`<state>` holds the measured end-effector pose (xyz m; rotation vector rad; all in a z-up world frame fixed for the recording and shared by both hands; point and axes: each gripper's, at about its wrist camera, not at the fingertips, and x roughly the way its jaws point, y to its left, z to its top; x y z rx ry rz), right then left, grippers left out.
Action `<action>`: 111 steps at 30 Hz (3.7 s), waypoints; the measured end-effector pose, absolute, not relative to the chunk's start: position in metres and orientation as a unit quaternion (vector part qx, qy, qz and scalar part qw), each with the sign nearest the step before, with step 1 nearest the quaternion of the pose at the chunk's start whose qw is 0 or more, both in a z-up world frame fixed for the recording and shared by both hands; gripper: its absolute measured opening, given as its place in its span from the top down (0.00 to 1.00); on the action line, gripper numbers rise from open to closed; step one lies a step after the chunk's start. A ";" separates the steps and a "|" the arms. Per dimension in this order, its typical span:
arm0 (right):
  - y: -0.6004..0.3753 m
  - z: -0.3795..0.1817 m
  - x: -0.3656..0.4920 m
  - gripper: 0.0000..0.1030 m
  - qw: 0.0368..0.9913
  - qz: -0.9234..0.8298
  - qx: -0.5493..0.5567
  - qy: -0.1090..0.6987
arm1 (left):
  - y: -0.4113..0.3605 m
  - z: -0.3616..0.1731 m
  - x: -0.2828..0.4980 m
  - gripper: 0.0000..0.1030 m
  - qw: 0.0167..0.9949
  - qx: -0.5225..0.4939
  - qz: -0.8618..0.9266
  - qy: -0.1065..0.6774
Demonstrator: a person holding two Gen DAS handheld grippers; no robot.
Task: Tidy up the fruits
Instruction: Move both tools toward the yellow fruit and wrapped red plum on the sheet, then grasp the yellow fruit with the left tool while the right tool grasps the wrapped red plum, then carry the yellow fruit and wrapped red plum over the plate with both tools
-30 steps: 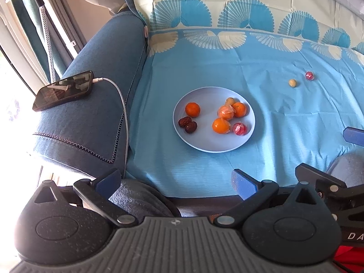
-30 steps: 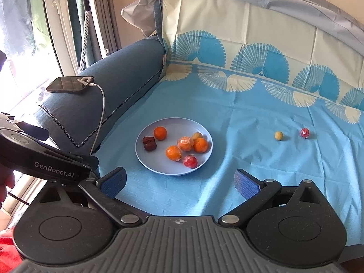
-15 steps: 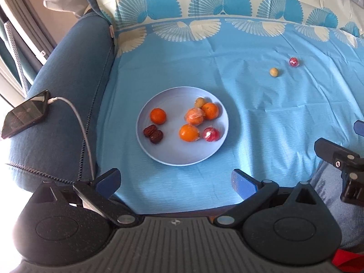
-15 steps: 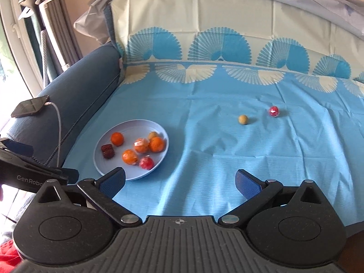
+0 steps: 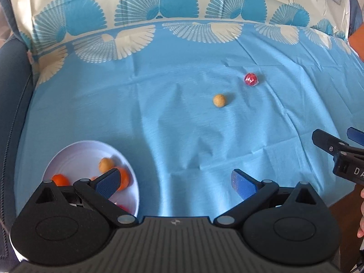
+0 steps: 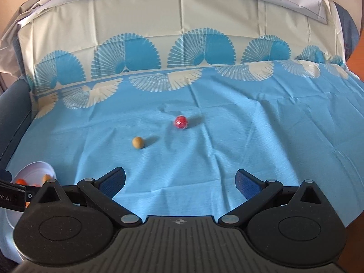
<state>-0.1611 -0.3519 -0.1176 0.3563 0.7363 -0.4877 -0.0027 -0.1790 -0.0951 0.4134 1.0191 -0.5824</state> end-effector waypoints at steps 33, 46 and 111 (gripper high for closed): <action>-0.454 -0.261 0.001 0.01 0.926 -0.155 0.075 0.336 | -0.305 -0.219 0.093 0.00 0.797 0.235 -0.392 0.395; -0.441 -0.249 0.007 0.68 0.930 -0.111 0.086 0.341 | -0.310 -0.199 0.072 0.73 0.777 0.242 -0.430 0.390; -0.082 0.007 -0.245 0.68 0.939 0.069 0.066 0.330 | 0.107 0.015 -0.132 0.73 0.860 0.085 -0.210 0.457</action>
